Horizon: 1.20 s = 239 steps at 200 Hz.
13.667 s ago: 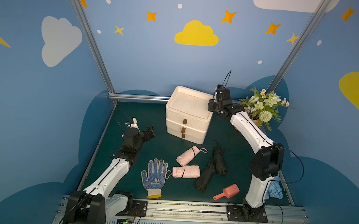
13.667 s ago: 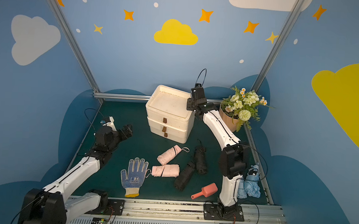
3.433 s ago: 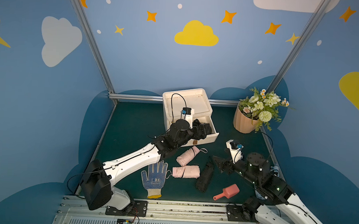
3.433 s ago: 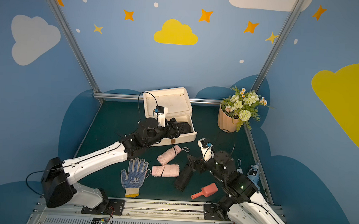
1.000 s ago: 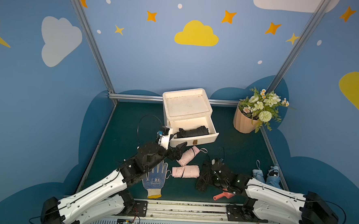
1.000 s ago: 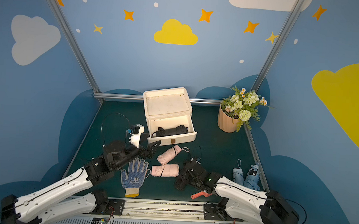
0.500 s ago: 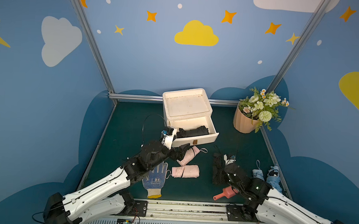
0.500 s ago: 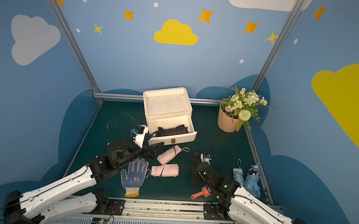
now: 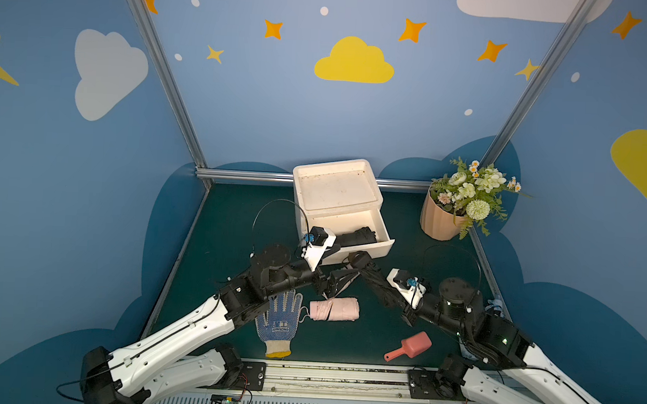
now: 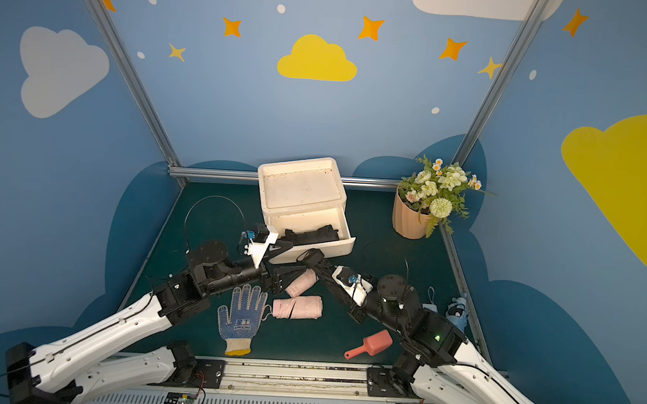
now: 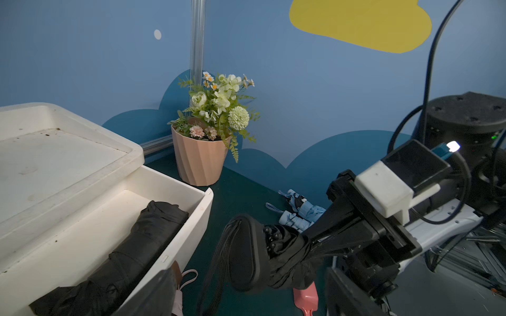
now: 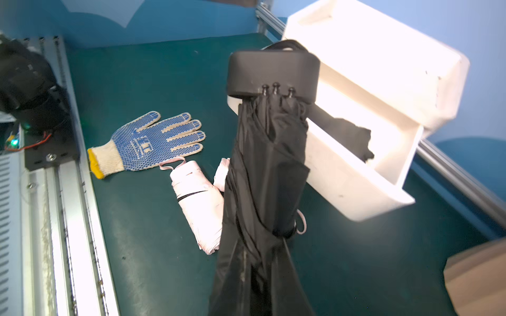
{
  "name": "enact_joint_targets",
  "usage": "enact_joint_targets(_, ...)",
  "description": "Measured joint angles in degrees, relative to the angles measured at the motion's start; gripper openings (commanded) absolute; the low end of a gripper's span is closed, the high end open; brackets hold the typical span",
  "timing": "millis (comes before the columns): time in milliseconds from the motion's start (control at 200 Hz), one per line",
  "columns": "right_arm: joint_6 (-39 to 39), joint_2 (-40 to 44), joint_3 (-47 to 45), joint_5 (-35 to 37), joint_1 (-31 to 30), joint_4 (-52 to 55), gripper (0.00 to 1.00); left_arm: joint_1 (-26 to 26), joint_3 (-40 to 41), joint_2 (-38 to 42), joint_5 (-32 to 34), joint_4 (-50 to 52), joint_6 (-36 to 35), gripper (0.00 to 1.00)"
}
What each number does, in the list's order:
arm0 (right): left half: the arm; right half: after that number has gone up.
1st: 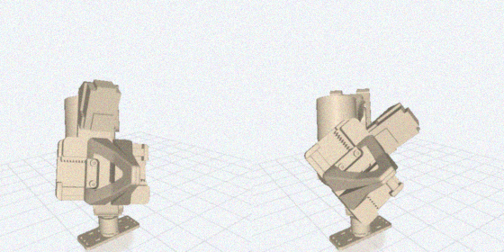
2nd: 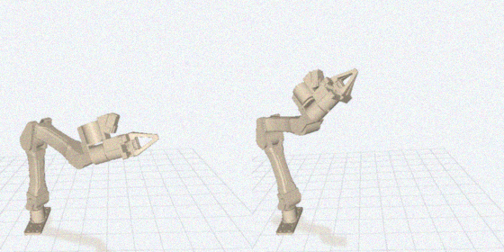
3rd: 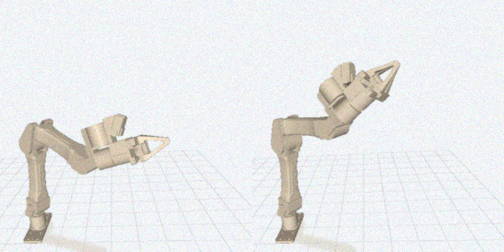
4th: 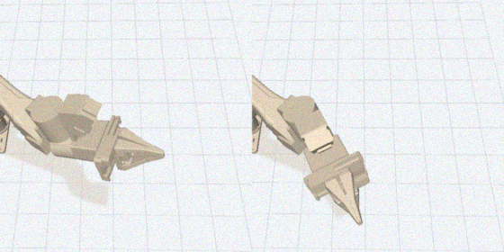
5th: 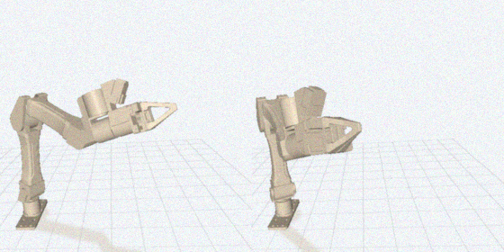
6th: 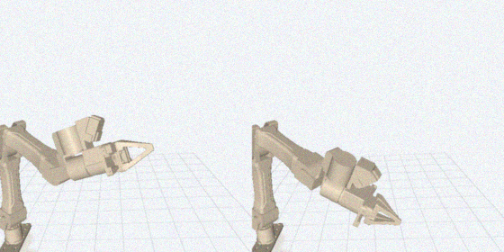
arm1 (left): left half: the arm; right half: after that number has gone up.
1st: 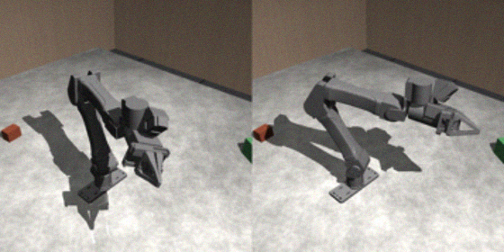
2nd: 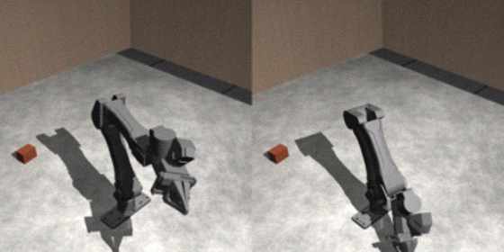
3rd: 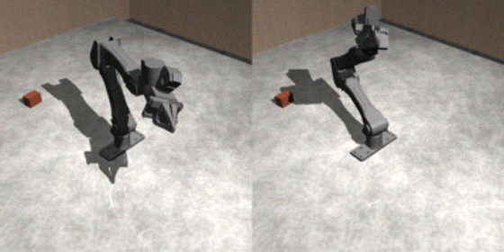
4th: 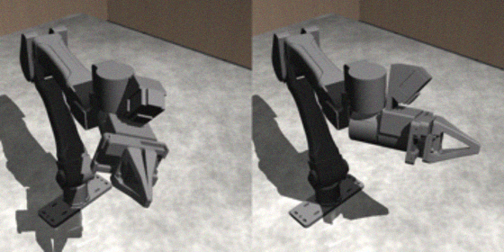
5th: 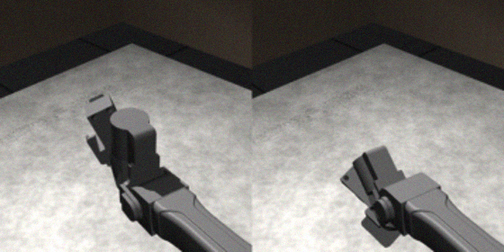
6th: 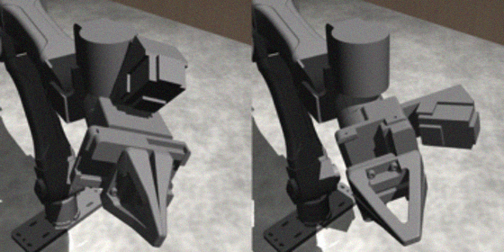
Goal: Place the umbrella in the drawer by color
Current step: Pick up the umbrella from the center of the board.
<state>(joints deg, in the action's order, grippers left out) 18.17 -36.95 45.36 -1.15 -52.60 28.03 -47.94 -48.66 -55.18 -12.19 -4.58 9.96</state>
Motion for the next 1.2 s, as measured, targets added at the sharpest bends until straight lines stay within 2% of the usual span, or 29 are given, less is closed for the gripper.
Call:
enact_joint_targets(115, 5.97, -1.77, 0.63, -3.87, -0.02, 0.13, 0.0, 0.0, -0.7, -1.33, -4.44, 1.33, -0.35, 0.9)
enact_joint_targets(290, 10.86, -2.36, 0.63, -7.13, 0.0, 0.28, 0.0, -0.11, -2.1, -4.39, -9.31, 2.64, -0.33, 0.89)
enact_joint_targets(521, 12.96, -2.34, 0.63, -9.57, -0.02, -0.11, 0.0, -0.26, -2.6, -7.96, -12.44, 2.95, 0.85, 0.84)
enact_joint_targets(766, 14.47, -2.12, 0.63, -7.63, -0.02, -1.6, 0.0, -0.9, -5.18, -10.97, -15.91, 4.74, 1.84, 0.78)
enact_joint_targets(926, 15.52, -1.73, 0.63, -6.43, 0.0, -2.58, 0.0, -0.94, -6.36, -11.52, -16.81, 5.14, 2.67, 0.62)
enact_joint_targets(1086, 16.26, -1.6, 0.63, -5.92, 0.0, -2.47, 0.0, -0.42, -7.26, -12.68, -15.89, 5.99, 3.48, 0.34)
enact_joint_targets(1196, 16.46, -1.57, 0.63, -5.42, 0.02, -2.32, 0.0, -0.28, -7.91, -13.29, -15.91, 6.58, 3.28, 0.25)
